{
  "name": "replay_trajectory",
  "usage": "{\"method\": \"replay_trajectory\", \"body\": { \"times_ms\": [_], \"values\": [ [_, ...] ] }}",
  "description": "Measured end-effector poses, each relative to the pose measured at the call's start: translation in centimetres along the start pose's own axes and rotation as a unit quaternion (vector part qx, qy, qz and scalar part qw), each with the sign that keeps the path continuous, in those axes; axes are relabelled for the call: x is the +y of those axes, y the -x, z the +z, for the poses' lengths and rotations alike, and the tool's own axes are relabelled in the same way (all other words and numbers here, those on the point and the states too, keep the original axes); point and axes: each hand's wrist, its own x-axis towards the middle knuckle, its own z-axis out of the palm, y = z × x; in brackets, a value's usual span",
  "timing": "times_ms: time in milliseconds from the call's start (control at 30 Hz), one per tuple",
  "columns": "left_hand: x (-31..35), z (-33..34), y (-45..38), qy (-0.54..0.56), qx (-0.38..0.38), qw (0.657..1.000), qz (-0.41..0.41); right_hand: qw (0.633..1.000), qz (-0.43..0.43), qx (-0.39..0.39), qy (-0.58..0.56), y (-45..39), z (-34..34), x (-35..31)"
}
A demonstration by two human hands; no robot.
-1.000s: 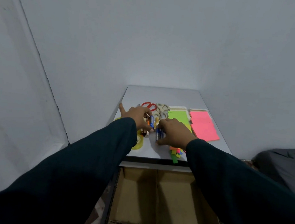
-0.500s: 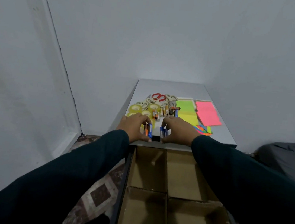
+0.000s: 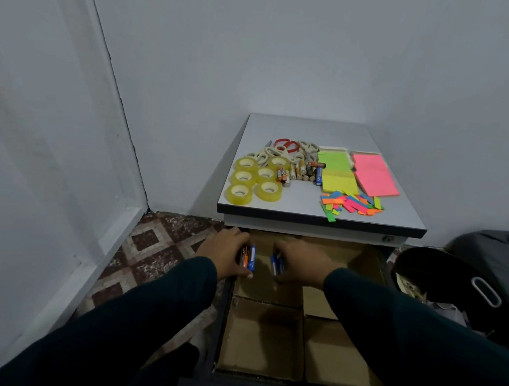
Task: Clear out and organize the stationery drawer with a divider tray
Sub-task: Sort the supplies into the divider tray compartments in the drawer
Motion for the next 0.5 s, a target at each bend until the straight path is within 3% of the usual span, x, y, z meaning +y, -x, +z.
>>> {"method": "replay_trajectory", "body": {
  "times_ms": [200, 500],
  "values": [
    [-2.5, 1.7, 0.1, 0.047, 0.027, 0.999, -0.006, 0.996, 0.035, -0.052, -0.064, -3.5, 3.7, 0.3],
    [-5.2, 2.8, -1.0, 0.133, 0.06, 0.989, -0.001, 0.984, 0.09, -0.043, -0.147, -8.8, 8.0, 0.5]
  ]
}}
